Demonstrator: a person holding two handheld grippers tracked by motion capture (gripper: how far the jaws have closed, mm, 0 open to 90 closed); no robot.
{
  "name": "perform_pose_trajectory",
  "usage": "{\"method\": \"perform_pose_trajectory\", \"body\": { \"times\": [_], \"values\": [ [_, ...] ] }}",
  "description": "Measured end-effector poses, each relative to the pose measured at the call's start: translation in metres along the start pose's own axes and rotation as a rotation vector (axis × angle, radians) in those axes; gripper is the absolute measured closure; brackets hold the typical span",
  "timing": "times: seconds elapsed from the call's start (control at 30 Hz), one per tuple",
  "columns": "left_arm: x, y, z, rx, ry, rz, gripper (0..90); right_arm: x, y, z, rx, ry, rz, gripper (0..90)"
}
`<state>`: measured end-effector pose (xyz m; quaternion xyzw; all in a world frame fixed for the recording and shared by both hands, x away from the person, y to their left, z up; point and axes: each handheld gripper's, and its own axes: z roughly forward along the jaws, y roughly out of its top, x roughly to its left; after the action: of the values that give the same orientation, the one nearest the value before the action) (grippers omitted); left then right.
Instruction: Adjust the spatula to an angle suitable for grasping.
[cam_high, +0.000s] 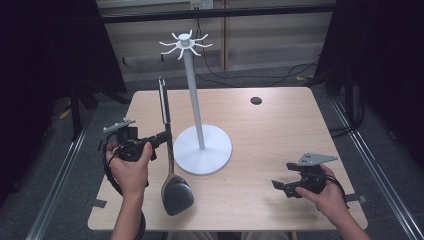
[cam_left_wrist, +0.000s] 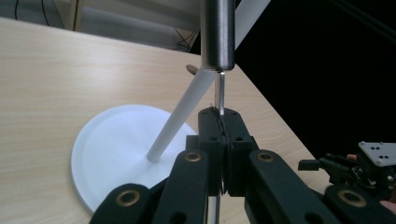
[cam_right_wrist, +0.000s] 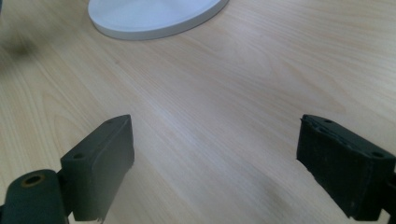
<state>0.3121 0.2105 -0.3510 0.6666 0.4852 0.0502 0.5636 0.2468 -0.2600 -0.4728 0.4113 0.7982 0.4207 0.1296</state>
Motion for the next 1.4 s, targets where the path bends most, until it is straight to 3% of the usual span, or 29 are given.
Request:
{"method": "perform_pose_trajectory", "body": {
  "times": [0.13, 0.3, 0.4, 0.73, 1.0, 1.4],
  "values": [
    [-0.006, 0.004, -0.005, -0.014, -0.017, 0.034, 88.8, 0.002, 0.004, 0.004, -0.007, 0.013, 0.004, 11.0],
    [-0.01, 0.005, -0.006, -0.031, -0.034, 0.034, 88.8, 0.002, 0.005, 0.005, -0.005, 0.009, 0.014, 11.0],
    [-0.01, 0.005, -0.007, -0.033, -0.039, 0.06, 88.8, 0.0, 0.004, 0.006, 0.0, 0.004, 0.014, 11.0],
    [-0.015, 0.009, -0.013, -0.061, -0.061, 0.081, 88.8, -0.003, 0.002, 0.005, -0.003, -0.002, 0.028, 11.0],
    [-0.024, 0.014, -0.017, -0.08, -0.106, 0.122, 88.8, -0.006, -0.001, 0.006, 0.008, -0.022, 0.025, 11.0],
    [-0.031, 0.017, -0.02, -0.098, -0.145, 0.145, 88.8, -0.008, -0.001, 0.004, 0.003, -0.025, 0.032, 11.0]
  ]
}}
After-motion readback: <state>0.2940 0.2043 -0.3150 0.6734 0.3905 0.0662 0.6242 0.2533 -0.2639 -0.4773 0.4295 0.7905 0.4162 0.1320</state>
